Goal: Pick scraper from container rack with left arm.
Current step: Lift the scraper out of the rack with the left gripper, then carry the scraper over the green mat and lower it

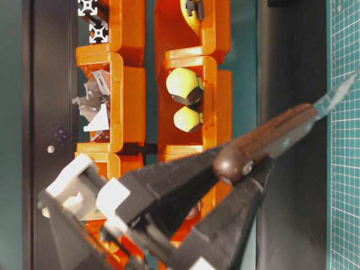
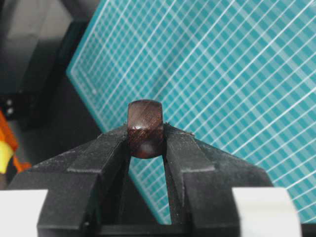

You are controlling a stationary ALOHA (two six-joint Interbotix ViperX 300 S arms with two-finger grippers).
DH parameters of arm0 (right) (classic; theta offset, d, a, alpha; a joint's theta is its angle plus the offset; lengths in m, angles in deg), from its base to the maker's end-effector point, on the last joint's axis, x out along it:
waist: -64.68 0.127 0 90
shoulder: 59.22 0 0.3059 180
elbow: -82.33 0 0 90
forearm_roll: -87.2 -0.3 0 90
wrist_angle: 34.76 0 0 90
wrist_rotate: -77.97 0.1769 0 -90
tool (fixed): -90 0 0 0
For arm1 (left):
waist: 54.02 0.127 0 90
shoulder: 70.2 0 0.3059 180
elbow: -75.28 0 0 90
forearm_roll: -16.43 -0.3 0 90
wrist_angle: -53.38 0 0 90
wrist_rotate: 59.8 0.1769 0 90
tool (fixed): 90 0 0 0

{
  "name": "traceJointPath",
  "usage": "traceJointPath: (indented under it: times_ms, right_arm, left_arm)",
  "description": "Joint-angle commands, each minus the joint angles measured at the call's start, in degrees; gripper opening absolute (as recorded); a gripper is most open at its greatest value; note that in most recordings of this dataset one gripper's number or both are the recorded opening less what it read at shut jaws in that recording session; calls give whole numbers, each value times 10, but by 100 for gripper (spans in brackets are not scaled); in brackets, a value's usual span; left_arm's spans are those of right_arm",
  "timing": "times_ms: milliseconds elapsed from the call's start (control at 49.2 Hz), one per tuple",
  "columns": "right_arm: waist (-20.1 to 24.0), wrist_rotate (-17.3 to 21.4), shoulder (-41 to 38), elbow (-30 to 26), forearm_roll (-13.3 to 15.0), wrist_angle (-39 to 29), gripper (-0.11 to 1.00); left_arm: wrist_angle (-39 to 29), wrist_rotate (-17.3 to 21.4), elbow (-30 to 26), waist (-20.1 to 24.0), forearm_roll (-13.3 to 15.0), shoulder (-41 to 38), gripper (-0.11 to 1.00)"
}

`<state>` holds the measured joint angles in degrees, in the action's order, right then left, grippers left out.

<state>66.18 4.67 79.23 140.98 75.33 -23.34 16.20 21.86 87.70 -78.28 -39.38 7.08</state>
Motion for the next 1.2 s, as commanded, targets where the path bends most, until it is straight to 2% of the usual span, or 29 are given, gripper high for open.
traceJointPath:
  times_ms: [0,264,488,691,732,793,894,975,1036,1179]
  right_arm:
    - [-2,-1,-7,-18,-2,-1,0]
    - [-11,-1,-10,-16,-2,-2,0]
    - [-18,-2,-9,-16,-2,-8,0]
    - [-25,-2,-9,-16,-1,-22,0]
    - [-26,-2,-9,-16,-2,-22,0]
    - [-28,-2,-9,-16,-1,-22,0]
    - [-30,-2,-9,-16,-1,-23,0]
    - [-30,-2,-9,-16,-1,-23,0]
    - [-30,-2,-9,-16,-2,-23,0]
    - [-31,-2,-9,-16,-2,-23,0]
  left_arm:
    - [4,7,-7,9,-4,11,21]
    - [41,4,-9,33,-4,10,21]
    - [45,-32,-4,46,-3,8,21]
    - [72,-38,7,47,-3,9,21]
    - [81,-40,11,47,-3,10,26]
    - [90,-49,16,47,-3,10,44]
    - [87,-89,25,47,-3,11,75]
    - [71,-151,36,47,-3,11,89]
    - [58,-202,45,46,-2,16,91]
    - [33,-343,61,38,-2,25,90]
